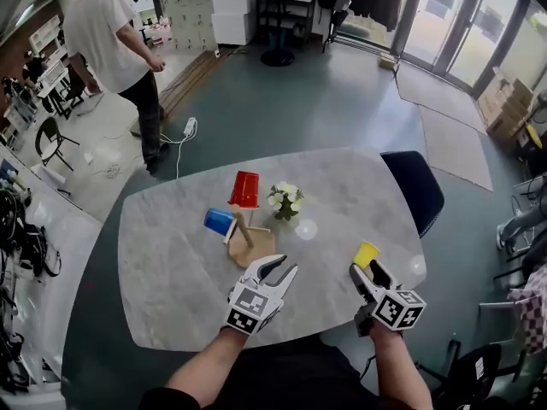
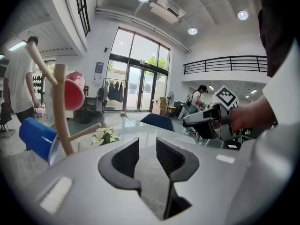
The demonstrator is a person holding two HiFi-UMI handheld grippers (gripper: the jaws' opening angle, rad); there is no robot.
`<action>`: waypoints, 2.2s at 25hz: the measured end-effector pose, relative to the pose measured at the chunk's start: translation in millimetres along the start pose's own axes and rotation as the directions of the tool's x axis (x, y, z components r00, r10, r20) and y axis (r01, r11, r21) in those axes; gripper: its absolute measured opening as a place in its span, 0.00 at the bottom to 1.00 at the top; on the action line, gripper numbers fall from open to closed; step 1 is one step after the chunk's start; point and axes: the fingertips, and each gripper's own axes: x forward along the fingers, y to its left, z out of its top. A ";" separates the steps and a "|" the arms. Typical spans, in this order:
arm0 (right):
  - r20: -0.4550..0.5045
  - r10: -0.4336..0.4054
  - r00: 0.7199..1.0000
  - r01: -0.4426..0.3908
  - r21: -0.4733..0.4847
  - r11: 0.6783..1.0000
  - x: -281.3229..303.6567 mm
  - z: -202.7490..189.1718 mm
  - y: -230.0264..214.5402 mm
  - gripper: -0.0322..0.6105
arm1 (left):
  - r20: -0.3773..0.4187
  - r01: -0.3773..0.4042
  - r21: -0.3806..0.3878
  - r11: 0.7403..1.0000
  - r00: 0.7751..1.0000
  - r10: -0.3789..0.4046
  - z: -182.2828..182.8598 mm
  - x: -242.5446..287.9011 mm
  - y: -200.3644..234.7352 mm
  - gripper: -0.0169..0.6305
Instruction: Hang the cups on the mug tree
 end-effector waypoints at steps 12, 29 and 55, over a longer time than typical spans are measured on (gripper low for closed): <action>-0.132 -0.135 0.982 0.160 0.202 0.966 18.4 -50.9 -116.3 0.52 | -0.056 0.009 -0.002 1.000 0.998 -0.009 -9.0 56.1 -12.8 0.14; -0.329 -0.262 0.907 0.363 0.298 0.883 77.5 -108.2 -199.4 0.52 | -0.104 -0.030 -0.027 0.999 0.994 0.027 -26.4 70.2 -4.3 0.12; -0.040 0.151 0.988 -0.154 -0.092 0.984 89.8 84.2 -25.5 0.47 | 0.014 -0.325 -0.043 0.945 0.945 0.325 36.6 -25.9 50.2 0.11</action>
